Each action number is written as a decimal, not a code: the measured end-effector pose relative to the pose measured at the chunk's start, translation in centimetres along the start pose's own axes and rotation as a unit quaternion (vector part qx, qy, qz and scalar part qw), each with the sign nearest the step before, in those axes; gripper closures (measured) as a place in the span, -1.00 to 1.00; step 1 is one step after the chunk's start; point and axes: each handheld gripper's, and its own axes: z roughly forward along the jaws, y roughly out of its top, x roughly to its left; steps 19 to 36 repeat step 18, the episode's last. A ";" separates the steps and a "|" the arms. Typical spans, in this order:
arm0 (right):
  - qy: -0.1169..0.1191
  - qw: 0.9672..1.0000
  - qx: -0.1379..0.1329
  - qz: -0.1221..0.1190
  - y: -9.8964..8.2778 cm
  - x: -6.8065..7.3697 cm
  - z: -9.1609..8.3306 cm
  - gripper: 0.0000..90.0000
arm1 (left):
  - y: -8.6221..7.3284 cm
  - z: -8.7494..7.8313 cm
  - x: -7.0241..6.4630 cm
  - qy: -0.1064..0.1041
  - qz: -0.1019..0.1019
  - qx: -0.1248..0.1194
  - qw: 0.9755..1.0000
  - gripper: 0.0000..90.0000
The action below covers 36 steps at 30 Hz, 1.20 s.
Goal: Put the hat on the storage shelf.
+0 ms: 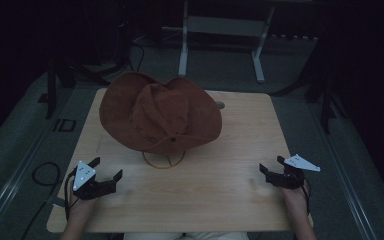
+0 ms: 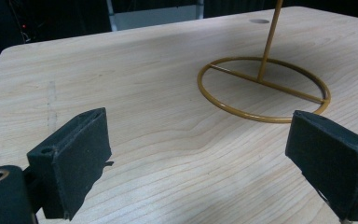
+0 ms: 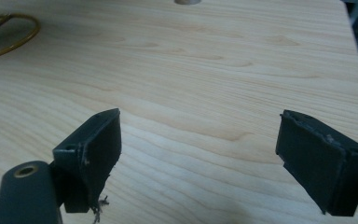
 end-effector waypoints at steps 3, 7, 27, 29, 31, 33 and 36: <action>-0.024 1.000 0.003 -0.005 -0.2 -0.1 -0.1 -0.69 | 0.0 0.0 0.0 -0.001 0.002 0.000 1.000 -0.84; -0.049 0.999 -0.004 -0.001 -0.3 -0.1 -0.2 -0.69 | 0.0 0.0 0.0 -0.001 0.002 0.000 1.000 -0.84; -0.066 0.998 -0.002 -0.023 -0.6 0.2 0.1 -0.69 | -0.1 -0.1 0.1 -0.002 -0.002 0.000 1.000 -0.84; -0.066 0.998 -0.002 -0.023 -0.6 0.2 0.1 -0.69 | -0.1 -0.1 0.1 -0.002 -0.002 0.000 1.000 -0.84; -0.066 0.998 -0.002 -0.023 -0.6 0.2 0.1 -0.69 | -0.1 -0.1 0.1 -0.002 -0.002 0.000 1.000 -0.84; -0.066 0.998 -0.002 -0.023 -0.6 0.2 0.1 -0.69 | -0.1 -0.1 0.1 -0.002 -0.002 0.000 1.000 -0.84; -0.066 0.998 -0.002 -0.023 -0.6 0.2 0.1 -0.69 | -0.1 -0.1 0.1 -0.002 -0.002 0.000 1.000 -0.84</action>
